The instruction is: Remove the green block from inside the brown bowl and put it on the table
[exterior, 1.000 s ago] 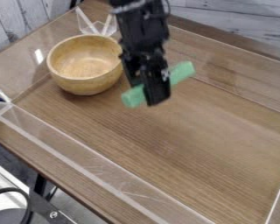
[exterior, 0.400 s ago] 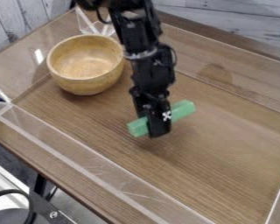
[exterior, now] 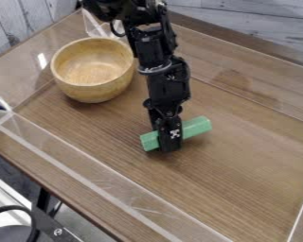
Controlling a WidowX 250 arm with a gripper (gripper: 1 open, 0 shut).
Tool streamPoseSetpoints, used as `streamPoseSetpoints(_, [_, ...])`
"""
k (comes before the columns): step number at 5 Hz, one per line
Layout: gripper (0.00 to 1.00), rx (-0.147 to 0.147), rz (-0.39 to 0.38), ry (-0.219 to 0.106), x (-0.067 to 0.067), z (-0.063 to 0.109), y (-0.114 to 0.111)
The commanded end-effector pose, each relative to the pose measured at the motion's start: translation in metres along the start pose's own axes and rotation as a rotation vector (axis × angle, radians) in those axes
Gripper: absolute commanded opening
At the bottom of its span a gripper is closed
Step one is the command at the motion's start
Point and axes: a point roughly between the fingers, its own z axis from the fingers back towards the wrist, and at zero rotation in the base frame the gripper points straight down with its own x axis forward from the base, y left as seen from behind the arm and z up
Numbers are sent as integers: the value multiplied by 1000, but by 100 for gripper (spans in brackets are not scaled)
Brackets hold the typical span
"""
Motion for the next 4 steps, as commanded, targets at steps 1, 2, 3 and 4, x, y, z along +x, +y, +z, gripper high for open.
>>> streamPoseSetpoints(1, [0,61,59,-41,4,12,5])
streamPoseSetpoints(2, [0,86,131,-63,4,15,5])
streamPoseSetpoints(3, [0,89,183,-71,4,29,-2])
streamPoseSetpoints(4, [0,107,248,-87,9,53,-10])
